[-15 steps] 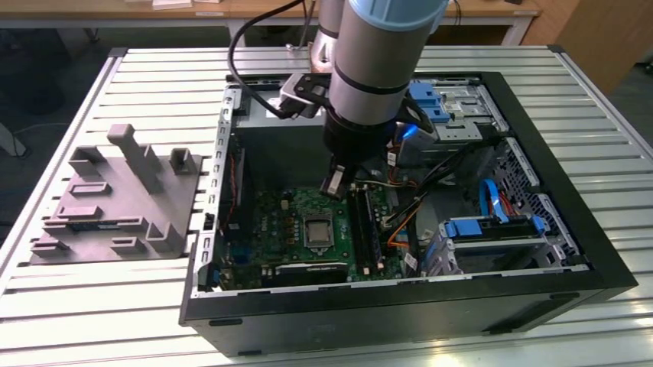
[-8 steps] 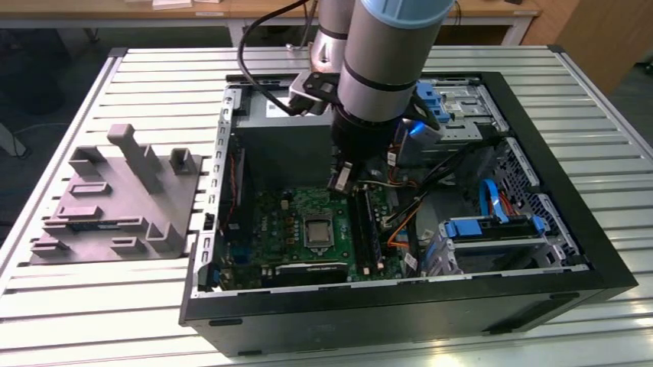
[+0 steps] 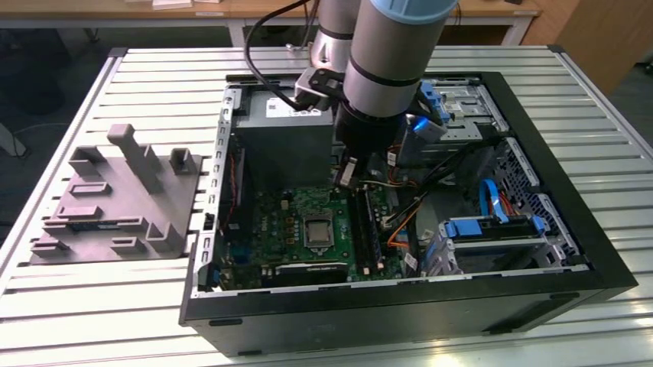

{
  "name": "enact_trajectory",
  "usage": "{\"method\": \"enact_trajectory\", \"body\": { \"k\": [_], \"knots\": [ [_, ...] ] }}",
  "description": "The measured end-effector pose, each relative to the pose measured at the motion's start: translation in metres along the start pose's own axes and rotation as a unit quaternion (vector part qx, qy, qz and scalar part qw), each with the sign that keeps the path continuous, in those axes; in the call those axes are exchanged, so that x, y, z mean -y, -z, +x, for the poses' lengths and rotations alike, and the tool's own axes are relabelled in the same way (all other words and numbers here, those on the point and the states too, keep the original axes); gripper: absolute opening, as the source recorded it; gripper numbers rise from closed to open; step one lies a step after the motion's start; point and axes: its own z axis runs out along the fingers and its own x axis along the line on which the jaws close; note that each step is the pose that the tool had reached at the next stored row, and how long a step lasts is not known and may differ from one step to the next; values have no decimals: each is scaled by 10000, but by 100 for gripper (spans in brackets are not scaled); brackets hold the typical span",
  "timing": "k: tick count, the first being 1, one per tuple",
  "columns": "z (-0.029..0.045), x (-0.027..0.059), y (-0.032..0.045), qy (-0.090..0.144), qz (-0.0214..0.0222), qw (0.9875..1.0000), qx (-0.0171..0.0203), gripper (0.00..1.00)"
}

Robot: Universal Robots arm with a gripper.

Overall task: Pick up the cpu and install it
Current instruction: 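Install the first cpu locking lever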

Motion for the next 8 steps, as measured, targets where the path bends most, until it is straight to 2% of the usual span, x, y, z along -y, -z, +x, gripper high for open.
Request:
{"method": "enact_trajectory", "body": {
  "k": [8],
  "knots": [
    [-73,-10,-1,0,0,10000,0,11]
  ]
}}
